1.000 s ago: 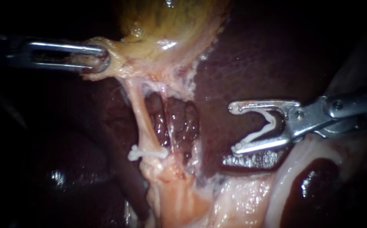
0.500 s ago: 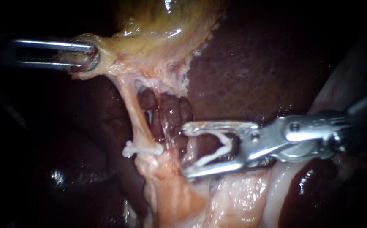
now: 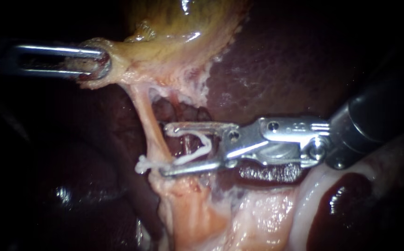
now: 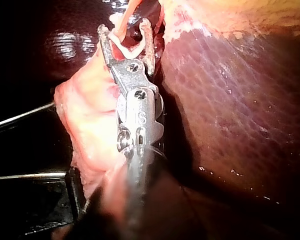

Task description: Clipping second clip left tube

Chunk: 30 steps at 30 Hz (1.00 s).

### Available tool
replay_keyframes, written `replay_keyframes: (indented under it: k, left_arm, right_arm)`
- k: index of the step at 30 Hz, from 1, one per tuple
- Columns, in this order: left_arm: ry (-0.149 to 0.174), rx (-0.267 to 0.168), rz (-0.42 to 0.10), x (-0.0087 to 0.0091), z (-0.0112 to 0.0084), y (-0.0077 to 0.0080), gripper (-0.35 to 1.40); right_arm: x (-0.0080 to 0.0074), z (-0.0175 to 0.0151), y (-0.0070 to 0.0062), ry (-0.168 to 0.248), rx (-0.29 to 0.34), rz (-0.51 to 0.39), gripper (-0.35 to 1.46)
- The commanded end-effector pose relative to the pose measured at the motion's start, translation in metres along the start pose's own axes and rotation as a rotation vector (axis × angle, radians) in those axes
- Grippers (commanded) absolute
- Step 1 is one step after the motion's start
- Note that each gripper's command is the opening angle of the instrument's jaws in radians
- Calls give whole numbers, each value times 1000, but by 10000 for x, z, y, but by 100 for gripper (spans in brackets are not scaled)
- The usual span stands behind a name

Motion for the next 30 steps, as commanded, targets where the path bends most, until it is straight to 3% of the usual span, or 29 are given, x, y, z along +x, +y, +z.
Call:
replay_keyframes:
  k: [1, 4, 6, 12, 21, 30]
  left_arm:
    - [-1, -1, 0, -1, 1, 0, -35]
    - [-2, -2, 1, -2, 3, 1, -35]
    - [-3, -4, 1, -2, 4, 1, -35]
    - [-2, -3, 1, -3, 5, 1, -35]
    - [-3, -4, 1, -3, 5, 1, -35]
    - [-3, -4, 1, -3, 5, 0, -35]
  right_arm:
    - [1, 2, 2, -1, -4, 1, 50]
    - [6, 15, 4, 5, 15, 3, 50]
    - [12, 26, 2, 31, 37, 19, 50]
    - [25, 43, -13, 76, 105, 28, 50]
    - [36, 41, -43, 72, 170, 20, 49]
    - [33, 33, -46, 72, 166, 19, 32]
